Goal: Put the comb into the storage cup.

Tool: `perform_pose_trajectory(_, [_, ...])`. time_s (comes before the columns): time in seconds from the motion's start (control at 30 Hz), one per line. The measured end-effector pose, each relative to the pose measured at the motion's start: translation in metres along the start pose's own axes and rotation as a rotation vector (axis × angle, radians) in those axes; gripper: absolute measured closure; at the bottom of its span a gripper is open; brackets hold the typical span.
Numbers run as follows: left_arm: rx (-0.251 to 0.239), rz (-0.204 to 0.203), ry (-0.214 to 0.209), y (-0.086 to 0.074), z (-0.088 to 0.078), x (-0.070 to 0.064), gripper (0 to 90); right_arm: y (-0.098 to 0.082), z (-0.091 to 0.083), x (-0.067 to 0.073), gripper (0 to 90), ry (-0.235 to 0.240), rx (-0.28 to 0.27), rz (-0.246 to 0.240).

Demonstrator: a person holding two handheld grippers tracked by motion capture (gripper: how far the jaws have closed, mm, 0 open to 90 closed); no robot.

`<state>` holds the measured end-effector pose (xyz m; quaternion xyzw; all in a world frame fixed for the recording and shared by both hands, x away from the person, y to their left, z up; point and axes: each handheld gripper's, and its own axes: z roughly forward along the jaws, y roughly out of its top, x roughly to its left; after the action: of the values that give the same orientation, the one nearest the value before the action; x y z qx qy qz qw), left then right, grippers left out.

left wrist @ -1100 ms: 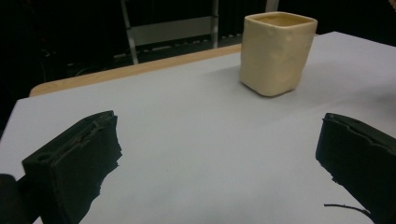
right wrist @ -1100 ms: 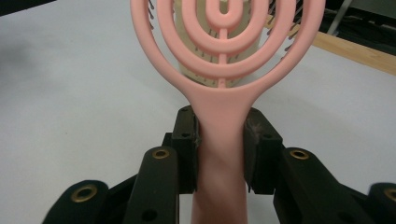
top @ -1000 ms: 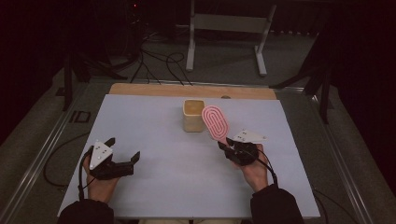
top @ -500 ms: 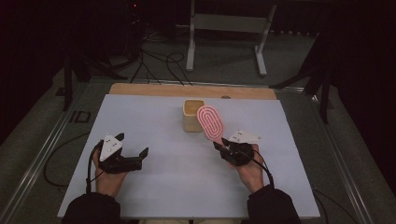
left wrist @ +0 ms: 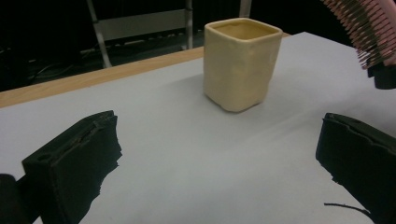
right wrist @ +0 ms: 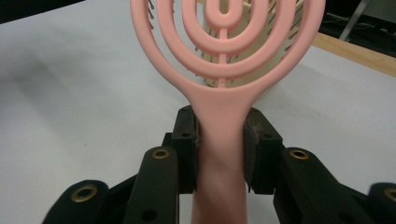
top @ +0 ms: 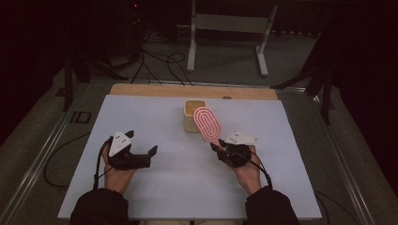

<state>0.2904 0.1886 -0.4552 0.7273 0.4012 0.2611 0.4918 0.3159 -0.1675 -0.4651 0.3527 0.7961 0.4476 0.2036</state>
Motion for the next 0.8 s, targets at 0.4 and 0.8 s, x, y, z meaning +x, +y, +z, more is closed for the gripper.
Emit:
perform_pose_trajectory(0.4, [0.007,-0.005,-0.055,0.008,0.015,-0.012,0.1,-0.001,0.004,0.005,69.5,0.002,0.000,0.000])
perform_pose_trajectory(0.8, [0.012,0.005,-0.100,0.022,0.031,-0.027,0.1,-0.003,0.007,0.009,69.5,0.013,-0.001,-0.010])
